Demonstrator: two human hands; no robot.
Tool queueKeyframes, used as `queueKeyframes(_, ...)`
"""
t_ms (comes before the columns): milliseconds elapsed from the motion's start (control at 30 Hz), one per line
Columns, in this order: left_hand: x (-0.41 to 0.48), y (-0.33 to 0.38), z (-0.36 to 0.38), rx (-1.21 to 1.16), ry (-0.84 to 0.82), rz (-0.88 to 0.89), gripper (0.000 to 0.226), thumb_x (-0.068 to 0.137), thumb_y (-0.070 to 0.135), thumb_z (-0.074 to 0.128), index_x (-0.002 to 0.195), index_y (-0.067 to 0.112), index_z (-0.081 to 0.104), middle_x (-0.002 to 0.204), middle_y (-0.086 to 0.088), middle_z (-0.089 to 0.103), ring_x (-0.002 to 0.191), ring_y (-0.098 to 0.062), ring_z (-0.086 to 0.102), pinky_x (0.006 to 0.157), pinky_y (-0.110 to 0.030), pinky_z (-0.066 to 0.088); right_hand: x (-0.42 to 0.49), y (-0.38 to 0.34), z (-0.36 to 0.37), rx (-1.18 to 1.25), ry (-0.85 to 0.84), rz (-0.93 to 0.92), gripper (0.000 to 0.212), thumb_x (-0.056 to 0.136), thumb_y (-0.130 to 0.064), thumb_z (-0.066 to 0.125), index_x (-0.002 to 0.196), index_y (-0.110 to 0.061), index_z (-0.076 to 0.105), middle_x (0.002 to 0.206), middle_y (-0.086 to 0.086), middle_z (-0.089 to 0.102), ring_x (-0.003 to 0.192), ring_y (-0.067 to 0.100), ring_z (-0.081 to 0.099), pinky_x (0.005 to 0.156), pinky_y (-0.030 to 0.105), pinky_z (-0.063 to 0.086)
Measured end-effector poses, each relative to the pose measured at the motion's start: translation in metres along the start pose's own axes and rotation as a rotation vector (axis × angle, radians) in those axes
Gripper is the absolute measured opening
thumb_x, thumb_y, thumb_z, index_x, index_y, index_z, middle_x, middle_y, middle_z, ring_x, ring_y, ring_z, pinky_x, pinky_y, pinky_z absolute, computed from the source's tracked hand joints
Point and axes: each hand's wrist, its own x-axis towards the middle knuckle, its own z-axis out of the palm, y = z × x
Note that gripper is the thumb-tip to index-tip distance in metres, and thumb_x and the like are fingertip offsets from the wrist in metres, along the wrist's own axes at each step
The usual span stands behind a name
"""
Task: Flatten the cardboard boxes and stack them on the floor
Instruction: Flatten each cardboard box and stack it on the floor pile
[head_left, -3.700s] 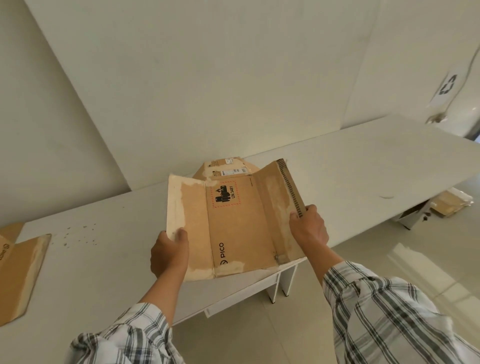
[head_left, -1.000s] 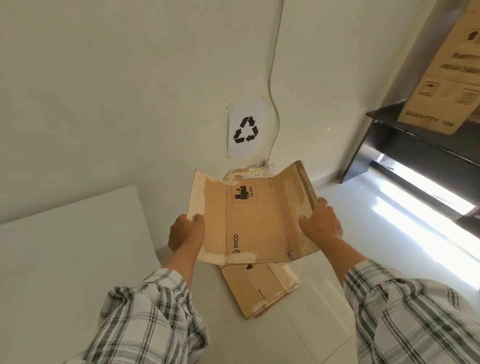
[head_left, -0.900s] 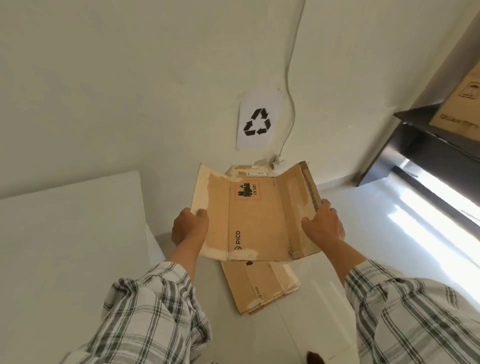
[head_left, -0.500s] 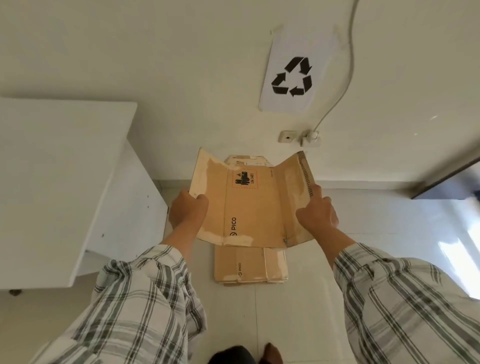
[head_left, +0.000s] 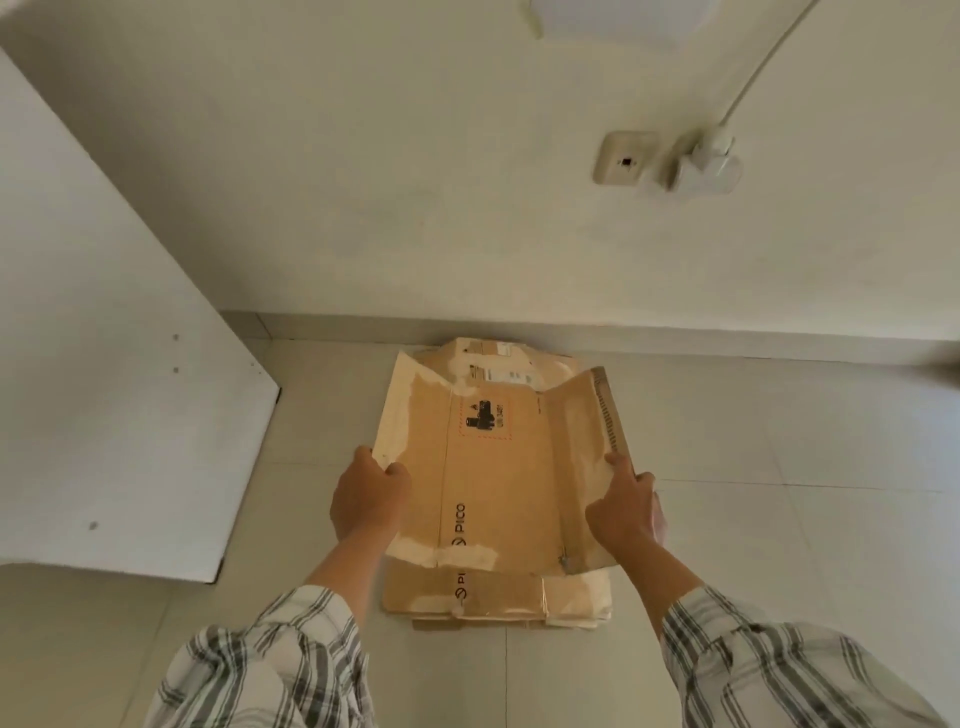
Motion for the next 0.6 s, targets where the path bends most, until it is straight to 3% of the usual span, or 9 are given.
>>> queueKeyframes(167, 0.026, -0.073, 0.102, 0.051, -0.130, -0.094, 0.029, 0.089, 0.016, 0.048, 0.117, 0.009, 0.051, 0.103, -0.009, 0.065, 0.080, -0.027, 0.061, 0.059, -0.031, 0.045, 0.041, 0.053, 0.105, -0.012, -0.085, 0.008, 0.075, 0.084, -0.001, 0.058, 0.146, -0.033, 0.029, 0.128, 0.011, 0.043, 0.103, 0.027, 0.057, 0.081, 0.041, 0.057)
queueKeyframes(333, 0.057, -0.109, 0.152, 0.069, -0.214, -0.156, 0.047, 0.087, 0.010, 0.055, 0.132, 0.007, 0.044, 0.122, -0.014, 0.060, 0.102, -0.034, 0.061, 0.071, -0.037, 0.049, 0.067, 0.076, 0.164, 0.022, -0.074, 0.003, 0.082, 0.082, 0.005, 0.056, 0.145, -0.037, 0.024, 0.127, 0.015, 0.040, 0.104, 0.033, 0.053, 0.083, 0.043, 0.055)
queueKeyframes(467, 0.074, -0.121, 0.166, 0.098, -0.241, -0.206, 0.058, 0.089, 0.009, 0.058, 0.142, 0.005, 0.035, 0.129, -0.017, 0.055, 0.111, -0.036, 0.058, 0.078, -0.040, 0.049, 0.080, 0.091, 0.183, -0.031, -0.071, 0.014, 0.083, 0.084, -0.009, 0.067, 0.142, -0.044, 0.019, 0.127, 0.017, 0.038, 0.114, 0.036, 0.047, 0.091, 0.048, 0.051)
queueKeyframes(600, 0.074, -0.123, 0.174, 0.152, -0.253, -0.187, 0.088, 0.090, 0.008, 0.056, 0.157, 0.023, 0.001, 0.135, -0.018, 0.048, 0.114, -0.037, 0.056, 0.086, -0.043, 0.052, 0.085, 0.094, 0.190, -0.073, -0.091, 0.066, 0.084, 0.086, -0.013, 0.067, 0.142, -0.046, 0.013, 0.132, 0.017, 0.035, 0.119, 0.035, 0.043, 0.092, 0.046, 0.046)
